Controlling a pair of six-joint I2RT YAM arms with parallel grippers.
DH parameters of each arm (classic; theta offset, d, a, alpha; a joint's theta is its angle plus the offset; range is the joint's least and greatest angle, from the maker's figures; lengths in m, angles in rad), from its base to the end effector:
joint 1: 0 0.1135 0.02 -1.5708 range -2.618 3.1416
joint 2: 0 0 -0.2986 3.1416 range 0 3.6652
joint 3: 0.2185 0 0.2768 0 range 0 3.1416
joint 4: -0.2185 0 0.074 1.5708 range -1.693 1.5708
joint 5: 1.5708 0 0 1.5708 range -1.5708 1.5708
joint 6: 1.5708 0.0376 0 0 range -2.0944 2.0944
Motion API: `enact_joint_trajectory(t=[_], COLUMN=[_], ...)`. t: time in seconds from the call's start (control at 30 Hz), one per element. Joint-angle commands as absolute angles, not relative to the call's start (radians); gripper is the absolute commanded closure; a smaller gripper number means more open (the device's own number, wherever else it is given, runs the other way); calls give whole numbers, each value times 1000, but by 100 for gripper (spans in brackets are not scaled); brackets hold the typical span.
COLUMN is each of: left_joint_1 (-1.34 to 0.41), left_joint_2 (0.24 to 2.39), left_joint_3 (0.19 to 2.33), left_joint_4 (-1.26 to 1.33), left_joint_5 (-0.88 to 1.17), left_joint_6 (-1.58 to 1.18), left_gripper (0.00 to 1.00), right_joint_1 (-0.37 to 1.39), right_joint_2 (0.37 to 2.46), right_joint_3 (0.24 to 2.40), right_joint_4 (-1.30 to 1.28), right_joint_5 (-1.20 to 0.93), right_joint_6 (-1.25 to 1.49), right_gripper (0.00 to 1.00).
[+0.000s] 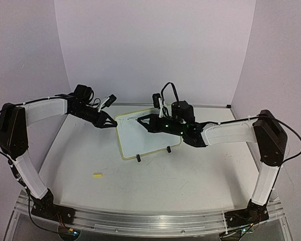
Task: Write a sentence on the whiteboard
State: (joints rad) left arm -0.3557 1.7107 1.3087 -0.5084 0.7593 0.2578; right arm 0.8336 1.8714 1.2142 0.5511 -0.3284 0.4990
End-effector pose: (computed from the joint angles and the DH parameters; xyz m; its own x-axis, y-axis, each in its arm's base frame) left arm 0.3621 -0.1621 0.2787 -0.5505 0.4018 -0.7318 0.8158 0.4451 -0.3693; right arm 0.3056 0.3546 0.2695 -0.5010 0.1220 -0.8568 -0.7706 0.3877 0.5058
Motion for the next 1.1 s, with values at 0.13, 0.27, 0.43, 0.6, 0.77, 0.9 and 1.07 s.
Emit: enact_joint_trajectory(t=[0.13, 0.27, 0.43, 0.6, 0.77, 0.9, 1.07], left_joint_1=[-380, -381, -382, -382, -382, -382, -382], left_joint_2=[1715, 1715, 1717, 1716, 1715, 1715, 1715], left_joint_3=[1321, 1322, 1323, 1324, 1324, 1324, 1324], left_joint_4=[-554, -554, -556, -556, -556, -556, -557], left_joint_5=[697, 697, 695, 696, 695, 695, 695], left_joint_6=[287, 287, 287, 287, 287, 288, 288], left_gripper=[100, 100, 100, 100, 100, 100, 100], right_joint_1=[828, 826, 825, 823, 821, 821, 821], right_joint_2=[1929, 1946, 1955, 1965, 1981, 1994, 1999], right_joint_3=[1296, 1313, 1317, 1318, 1334, 1353, 1342], right_joint_4=[571, 561, 547, 535, 525, 500, 487], right_joint_5=[-344, -343, -330, -310, -322, -342, -352], right_joint_6=[517, 518, 522, 530, 526, 513, 514], right_gripper=[100, 100, 100, 100, 100, 100, 100])
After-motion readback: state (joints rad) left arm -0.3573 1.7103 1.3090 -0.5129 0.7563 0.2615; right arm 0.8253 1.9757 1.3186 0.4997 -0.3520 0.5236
